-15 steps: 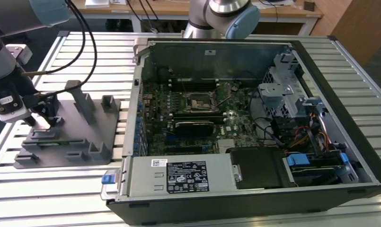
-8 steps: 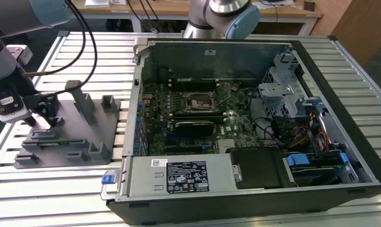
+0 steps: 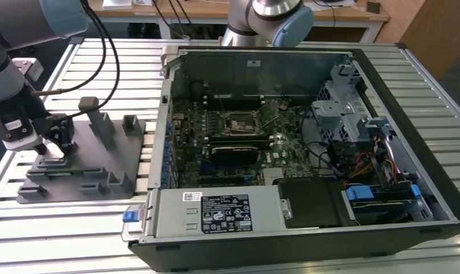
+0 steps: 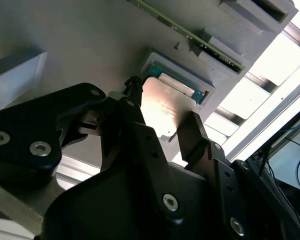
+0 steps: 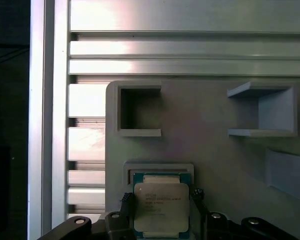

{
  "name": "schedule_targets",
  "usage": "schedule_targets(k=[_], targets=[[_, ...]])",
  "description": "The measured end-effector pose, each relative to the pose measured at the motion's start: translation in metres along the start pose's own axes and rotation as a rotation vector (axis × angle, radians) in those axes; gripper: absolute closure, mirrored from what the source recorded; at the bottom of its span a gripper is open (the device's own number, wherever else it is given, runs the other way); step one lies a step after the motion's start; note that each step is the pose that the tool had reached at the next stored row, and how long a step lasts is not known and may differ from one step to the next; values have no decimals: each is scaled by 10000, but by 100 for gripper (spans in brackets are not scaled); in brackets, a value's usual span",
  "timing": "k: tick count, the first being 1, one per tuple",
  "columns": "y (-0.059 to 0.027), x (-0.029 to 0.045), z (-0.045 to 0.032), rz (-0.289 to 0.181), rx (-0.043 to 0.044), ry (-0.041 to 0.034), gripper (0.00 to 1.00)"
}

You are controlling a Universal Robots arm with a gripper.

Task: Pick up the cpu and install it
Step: 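Pick up the cpu and move it towards the insertion slot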

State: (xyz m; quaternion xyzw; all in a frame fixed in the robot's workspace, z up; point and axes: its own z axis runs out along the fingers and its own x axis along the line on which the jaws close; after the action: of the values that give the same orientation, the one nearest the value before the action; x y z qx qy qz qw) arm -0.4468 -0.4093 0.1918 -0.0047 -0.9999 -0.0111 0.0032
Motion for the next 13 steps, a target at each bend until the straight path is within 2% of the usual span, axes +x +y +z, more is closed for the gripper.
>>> schedule_targets(k=[8, 9, 13], targets=[[1, -2, 27, -1, 0, 0, 46], [1, -2, 28, -1, 0, 0, 40], [2, 16, 32, 0, -2, -9, 40]])
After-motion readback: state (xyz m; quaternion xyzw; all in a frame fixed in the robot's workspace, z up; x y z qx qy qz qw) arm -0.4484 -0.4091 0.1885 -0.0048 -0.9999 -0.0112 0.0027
